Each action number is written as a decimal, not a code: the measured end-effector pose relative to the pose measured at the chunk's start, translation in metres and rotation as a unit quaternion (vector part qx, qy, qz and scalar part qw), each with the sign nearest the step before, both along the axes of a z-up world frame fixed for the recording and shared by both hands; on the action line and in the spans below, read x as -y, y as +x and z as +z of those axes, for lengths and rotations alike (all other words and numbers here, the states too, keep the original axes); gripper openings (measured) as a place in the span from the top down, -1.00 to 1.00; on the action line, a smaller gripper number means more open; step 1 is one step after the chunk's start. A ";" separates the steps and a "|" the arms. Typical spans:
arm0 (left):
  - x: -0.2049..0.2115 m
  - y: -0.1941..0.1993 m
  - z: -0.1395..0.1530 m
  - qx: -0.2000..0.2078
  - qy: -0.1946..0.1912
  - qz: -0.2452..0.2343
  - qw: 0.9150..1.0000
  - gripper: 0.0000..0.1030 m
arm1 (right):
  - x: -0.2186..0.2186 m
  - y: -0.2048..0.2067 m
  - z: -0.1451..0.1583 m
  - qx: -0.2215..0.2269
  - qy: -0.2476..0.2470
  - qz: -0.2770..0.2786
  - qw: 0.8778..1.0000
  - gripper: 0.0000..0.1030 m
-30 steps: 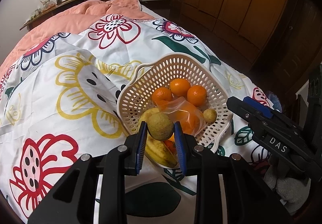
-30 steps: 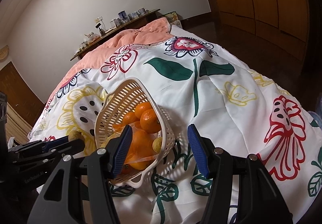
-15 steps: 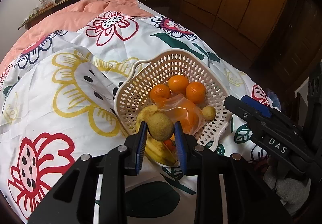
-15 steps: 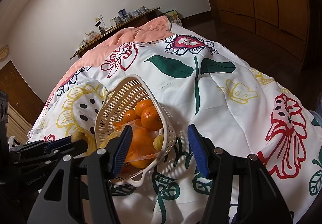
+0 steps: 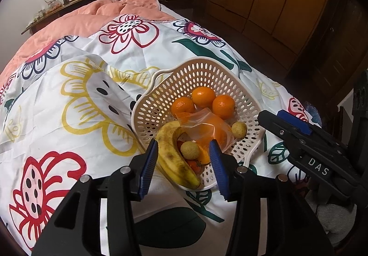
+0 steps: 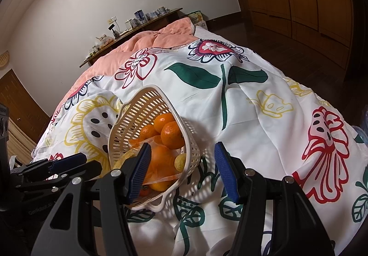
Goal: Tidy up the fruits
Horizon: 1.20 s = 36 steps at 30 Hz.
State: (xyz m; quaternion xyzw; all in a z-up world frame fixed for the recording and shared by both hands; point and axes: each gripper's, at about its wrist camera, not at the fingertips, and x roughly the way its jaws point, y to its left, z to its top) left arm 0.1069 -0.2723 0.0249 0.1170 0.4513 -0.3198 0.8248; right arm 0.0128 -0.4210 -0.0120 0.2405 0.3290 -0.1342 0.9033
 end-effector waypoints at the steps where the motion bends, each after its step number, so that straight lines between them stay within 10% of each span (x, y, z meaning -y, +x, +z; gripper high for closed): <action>1: 0.000 0.000 0.000 0.001 -0.001 0.001 1.000 0.07 | 0.000 0.000 0.000 0.000 0.000 0.000 1.000 -0.12; 21: -0.020 -0.020 0.024 0.085 -0.016 0.041 0.995 -0.80 | -0.013 -0.015 0.014 -0.019 -0.028 0.002 0.999 -0.87; 36: -0.050 -0.046 0.030 0.138 0.022 0.081 0.987 -0.90 | -0.040 -0.029 0.021 -0.054 -0.093 0.031 0.994 -0.90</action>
